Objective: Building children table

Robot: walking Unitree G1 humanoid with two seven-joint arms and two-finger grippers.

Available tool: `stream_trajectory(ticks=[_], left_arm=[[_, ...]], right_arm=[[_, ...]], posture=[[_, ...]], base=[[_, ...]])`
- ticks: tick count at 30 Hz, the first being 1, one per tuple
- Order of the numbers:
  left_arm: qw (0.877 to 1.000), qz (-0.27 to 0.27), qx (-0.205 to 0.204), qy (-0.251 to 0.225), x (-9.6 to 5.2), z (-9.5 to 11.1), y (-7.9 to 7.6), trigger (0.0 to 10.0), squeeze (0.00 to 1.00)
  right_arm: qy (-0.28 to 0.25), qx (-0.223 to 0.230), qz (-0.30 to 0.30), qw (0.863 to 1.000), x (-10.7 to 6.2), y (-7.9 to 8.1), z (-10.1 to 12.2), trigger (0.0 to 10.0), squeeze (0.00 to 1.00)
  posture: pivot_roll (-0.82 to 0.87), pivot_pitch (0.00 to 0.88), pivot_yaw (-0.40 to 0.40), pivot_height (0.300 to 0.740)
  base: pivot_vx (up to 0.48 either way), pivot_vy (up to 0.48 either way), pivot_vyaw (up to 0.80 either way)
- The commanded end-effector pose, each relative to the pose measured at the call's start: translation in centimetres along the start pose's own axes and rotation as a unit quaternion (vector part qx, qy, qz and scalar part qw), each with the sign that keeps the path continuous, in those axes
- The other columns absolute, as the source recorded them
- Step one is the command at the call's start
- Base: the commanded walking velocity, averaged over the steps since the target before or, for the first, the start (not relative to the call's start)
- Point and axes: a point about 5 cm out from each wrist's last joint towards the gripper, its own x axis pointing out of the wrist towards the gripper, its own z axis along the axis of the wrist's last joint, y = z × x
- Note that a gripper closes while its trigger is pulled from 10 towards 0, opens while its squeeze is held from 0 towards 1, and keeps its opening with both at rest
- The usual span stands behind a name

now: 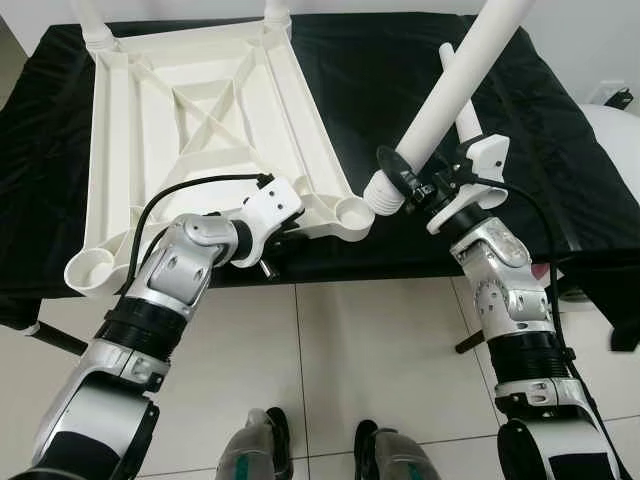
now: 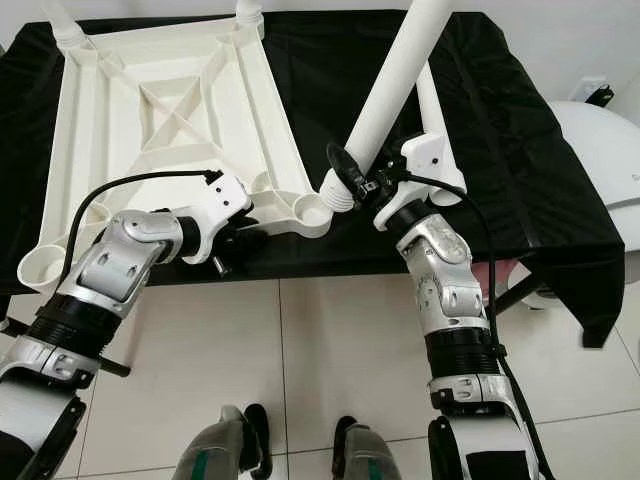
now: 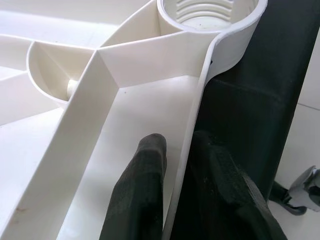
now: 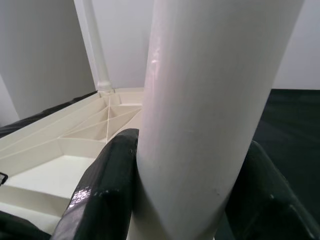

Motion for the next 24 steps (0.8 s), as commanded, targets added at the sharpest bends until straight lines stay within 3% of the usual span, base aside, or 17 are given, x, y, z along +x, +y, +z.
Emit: stream_trajectory(ticks=[1, 5, 6, 8, 9, 10, 24], left_arm=[[0.998, -0.038, 0.036, -0.016, -0.1, 1.0, -0.7, 10.0, 0.0], [0.998, -0.04, 0.036, -0.018, -0.1, 1.0, -0.7, 10.0, 0.0], [0.998, -0.043, 0.037, -0.021, -0.1, 1.1, -0.8, 9.0, 0.0], [0.998, -0.043, 0.037, -0.021, -0.1, 1.1, -0.8, 9.0, 0.0], [0.998, -0.047, 0.041, -0.022, -0.2, 1.1, -1.0, 8.5, 0.0], [0.998, -0.048, 0.043, -0.02, -0.1, 1.1, -1.0, 10.0, 0.0], [0.998, -0.05, 0.045, -0.017, 0.2, 1.2, -1.8, 10.0, 0.0]], right_arm=[[0.002, -0.004, 0.013, 1.0, 0.2, 0.2, 0.0, 10.0, 0.0], [0.003, -0.002, 0.021, 1.0, 0.3, 0.3, -0.1, 10.0, 0.0], [0.002, 0.0, 0.026, 1.0, 0.5, 0.4, -0.1, 10.0, 0.0], [0.002, 0.0, 0.026, 1.0, 0.5, 0.4, -0.1, 10.0, 0.0], [0.001, 0.001, 0.033, 0.999, 0.6, 0.6, -0.1, 10.0, 0.0], [0.001, 0.004, 0.043, 0.999, 0.8, 0.8, -0.1, 10.0, 0.0], [0.017, 0.009, 0.121, 0.992, 1.9, 2.2, -1.1, 10.0, 0.0]], posture=[[-0.08, 0.197, 0.016, 0.74], [-0.08, 0.197, 0.013, 0.74], [-0.08, 0.196, 0.011, 0.74], [-0.08, 0.196, 0.011, 0.74], [-0.08, 0.195, 0.01, 0.74], [-0.08, 0.192, 0.008, 0.74], [-0.07, 0.184, -0.017, 0.74]], base=[[0.0, 0.0, 0.0], [0.0, 0.0, 0.0], [0.0, 0.0, 0.0], [0.0, 0.0, 0.0], [0.0, 0.0, 0.0], [0.0, 0.0, 0.0], [0.0, 0.0, 0.0]])
